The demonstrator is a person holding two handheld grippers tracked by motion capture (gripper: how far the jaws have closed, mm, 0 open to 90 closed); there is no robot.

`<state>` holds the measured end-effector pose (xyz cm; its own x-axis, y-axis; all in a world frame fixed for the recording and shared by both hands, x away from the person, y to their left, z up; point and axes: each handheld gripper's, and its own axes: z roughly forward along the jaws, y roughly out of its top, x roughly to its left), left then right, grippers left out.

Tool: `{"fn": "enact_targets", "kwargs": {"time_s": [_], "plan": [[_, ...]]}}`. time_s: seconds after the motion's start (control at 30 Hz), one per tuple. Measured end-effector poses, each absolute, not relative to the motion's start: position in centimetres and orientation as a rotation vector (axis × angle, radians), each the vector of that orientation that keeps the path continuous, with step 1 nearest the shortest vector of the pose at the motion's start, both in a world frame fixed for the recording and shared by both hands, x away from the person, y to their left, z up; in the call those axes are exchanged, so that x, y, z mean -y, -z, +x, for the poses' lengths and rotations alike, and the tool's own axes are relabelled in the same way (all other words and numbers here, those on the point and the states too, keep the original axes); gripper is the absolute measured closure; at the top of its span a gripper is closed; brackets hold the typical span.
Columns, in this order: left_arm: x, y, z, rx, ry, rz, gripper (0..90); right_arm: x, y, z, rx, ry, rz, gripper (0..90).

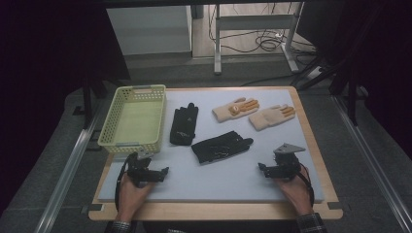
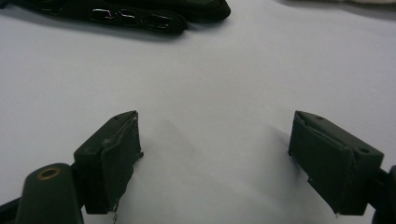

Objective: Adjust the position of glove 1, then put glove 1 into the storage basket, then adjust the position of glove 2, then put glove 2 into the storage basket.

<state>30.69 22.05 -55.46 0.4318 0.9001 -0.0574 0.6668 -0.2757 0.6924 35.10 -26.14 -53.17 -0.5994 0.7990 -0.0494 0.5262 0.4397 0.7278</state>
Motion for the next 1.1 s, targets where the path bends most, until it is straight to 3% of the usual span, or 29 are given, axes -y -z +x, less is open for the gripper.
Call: {"fn": "enact_targets", "kwargs": {"time_s": [1.1], "plan": [[-22.1, 55.5, 30.7, -1.314, -0.464, 2.035, 1.9, 24.8, 52.2, 35.2, -2.308, -0.985, 1.176, 19.9]]}}
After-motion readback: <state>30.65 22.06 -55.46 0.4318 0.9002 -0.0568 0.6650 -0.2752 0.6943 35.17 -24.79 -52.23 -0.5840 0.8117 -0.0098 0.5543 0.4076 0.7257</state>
